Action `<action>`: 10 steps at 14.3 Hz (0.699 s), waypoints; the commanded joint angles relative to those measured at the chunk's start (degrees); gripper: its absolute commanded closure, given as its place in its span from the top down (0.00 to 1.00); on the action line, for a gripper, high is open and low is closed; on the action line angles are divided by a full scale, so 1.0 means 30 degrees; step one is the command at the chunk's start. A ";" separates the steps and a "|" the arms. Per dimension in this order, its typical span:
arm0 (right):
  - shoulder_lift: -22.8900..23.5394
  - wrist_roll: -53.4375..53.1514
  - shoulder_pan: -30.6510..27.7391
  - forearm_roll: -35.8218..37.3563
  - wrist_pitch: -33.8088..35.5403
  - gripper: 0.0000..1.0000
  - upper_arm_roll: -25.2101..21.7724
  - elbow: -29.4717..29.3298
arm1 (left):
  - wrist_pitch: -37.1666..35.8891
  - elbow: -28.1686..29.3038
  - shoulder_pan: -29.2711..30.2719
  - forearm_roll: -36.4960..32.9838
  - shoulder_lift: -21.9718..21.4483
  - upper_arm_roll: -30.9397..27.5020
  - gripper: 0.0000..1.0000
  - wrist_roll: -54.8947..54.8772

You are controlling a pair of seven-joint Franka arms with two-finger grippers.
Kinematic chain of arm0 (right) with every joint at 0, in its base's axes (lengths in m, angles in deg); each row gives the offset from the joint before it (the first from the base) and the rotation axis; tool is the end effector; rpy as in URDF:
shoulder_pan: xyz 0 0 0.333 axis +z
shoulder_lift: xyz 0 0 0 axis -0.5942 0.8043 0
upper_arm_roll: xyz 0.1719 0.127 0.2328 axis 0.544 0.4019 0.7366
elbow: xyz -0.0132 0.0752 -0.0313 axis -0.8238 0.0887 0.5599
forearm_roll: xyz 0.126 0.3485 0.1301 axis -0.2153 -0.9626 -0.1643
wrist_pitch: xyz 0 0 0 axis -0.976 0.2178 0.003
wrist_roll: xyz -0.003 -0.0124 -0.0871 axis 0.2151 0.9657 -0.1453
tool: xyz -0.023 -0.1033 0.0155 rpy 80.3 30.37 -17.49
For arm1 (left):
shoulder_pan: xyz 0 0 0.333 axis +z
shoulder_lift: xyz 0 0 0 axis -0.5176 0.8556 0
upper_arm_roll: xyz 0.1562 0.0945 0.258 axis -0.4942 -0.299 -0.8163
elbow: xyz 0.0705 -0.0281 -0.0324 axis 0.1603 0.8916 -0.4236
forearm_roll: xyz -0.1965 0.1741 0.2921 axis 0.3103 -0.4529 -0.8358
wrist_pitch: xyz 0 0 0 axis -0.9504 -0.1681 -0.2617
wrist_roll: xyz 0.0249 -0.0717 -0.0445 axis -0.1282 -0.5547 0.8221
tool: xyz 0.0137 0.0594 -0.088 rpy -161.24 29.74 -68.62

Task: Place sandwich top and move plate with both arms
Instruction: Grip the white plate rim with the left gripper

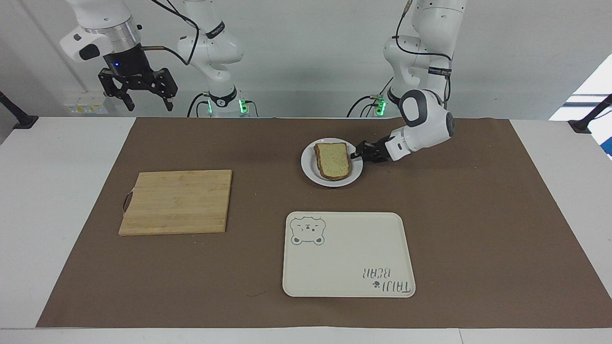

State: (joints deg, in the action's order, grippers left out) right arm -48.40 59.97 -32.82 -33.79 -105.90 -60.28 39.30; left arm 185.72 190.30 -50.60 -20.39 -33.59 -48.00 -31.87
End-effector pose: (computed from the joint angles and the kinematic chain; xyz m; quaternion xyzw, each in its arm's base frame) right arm 0.5189 -0.0105 0.6711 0.9996 -0.0023 0.0288 0.0019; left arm 0.4142 -0.1748 0.2672 0.9231 -0.0435 -0.1123 0.3653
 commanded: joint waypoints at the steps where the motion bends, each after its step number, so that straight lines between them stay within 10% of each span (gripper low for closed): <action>1: -0.0014 0.0411 0.0309 0.0292 -0.0315 1.00 -0.0496 0.0058 | -0.0679 0.0355 0.0323 0.1246 0.0520 -0.0219 0.34 -0.1911; 5: 0.0015 0.0440 0.0309 0.0292 -0.0285 1.00 -0.0525 0.0000 | -0.1414 0.0150 0.0765 0.1246 0.0550 -0.0219 0.00 -0.1912; 10: 0.0015 0.0440 0.0309 0.0029 -0.0139 1.00 -0.0613 0.0000 | -0.2466 -0.0113 0.1436 0.1363 0.0579 -0.0219 0.00 -0.1854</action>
State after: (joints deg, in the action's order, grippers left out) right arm -48.40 59.98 -32.27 -33.79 -105.96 -61.60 39.30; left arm 180.17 190.26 -48.06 -16.75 -32.15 -48.66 -36.74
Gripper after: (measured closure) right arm 0.000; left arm 0.916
